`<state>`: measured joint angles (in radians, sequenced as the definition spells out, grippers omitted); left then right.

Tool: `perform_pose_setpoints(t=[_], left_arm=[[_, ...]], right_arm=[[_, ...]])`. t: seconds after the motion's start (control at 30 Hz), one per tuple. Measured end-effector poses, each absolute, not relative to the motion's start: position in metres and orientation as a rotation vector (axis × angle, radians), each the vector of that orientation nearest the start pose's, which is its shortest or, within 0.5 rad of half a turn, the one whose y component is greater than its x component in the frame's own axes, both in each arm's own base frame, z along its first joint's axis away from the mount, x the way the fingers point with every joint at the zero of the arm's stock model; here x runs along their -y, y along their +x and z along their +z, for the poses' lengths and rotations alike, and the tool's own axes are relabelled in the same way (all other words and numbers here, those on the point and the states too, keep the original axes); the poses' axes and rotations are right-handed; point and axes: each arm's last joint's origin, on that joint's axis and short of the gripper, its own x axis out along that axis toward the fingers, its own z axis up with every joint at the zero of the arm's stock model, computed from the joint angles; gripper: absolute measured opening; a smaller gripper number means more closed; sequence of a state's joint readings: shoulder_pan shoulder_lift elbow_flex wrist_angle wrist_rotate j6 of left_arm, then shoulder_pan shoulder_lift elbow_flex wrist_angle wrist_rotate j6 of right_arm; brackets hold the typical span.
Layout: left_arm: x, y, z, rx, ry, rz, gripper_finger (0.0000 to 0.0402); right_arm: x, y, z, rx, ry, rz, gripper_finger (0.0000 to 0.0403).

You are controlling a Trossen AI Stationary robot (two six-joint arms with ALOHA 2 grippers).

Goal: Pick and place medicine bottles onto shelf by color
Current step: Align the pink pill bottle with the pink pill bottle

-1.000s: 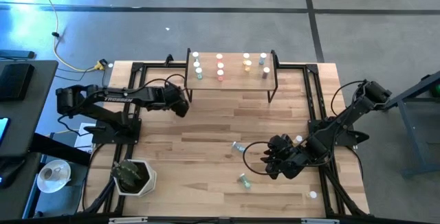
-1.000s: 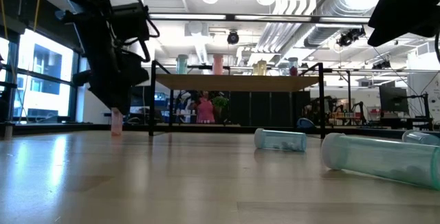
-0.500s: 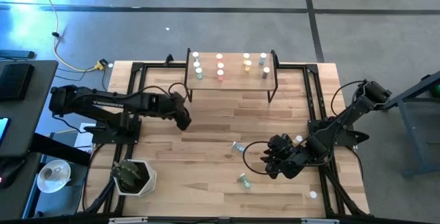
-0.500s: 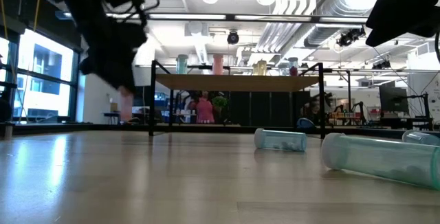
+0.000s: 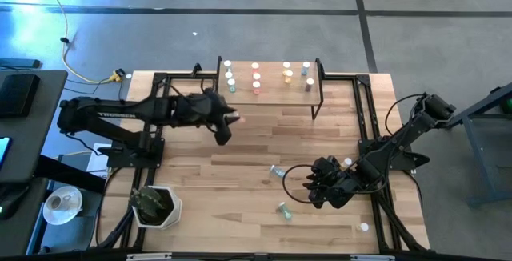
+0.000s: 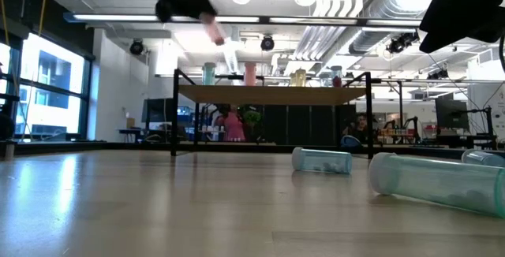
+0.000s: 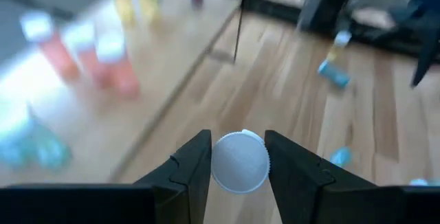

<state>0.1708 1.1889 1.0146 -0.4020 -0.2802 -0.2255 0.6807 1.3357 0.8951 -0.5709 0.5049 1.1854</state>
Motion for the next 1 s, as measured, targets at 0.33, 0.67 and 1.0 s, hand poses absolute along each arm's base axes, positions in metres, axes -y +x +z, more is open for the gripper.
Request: perform_pose_setpoints(t=[0.33, 0.67, 1.0], left_arm=[[-0.081, 0.252, 0.39, -0.378, 0.012, 0.567, 0.0119], [-0.117, 0.278, 0.403, -0.635, 0.003, 0.599, 0.0119], [-0.134, 0.321, 0.357, -0.943, 0.026, 0.49, 0.0119]], right_arm=[[-0.15, 0.207, 0.231, -0.784, 0.548, -0.336, 0.0142], [-0.15, 0.207, 0.231, -0.785, 0.537, -0.331, 0.0142], [-0.15, 0.208, 0.232, -0.78, 0.532, -0.323, 0.0142]])
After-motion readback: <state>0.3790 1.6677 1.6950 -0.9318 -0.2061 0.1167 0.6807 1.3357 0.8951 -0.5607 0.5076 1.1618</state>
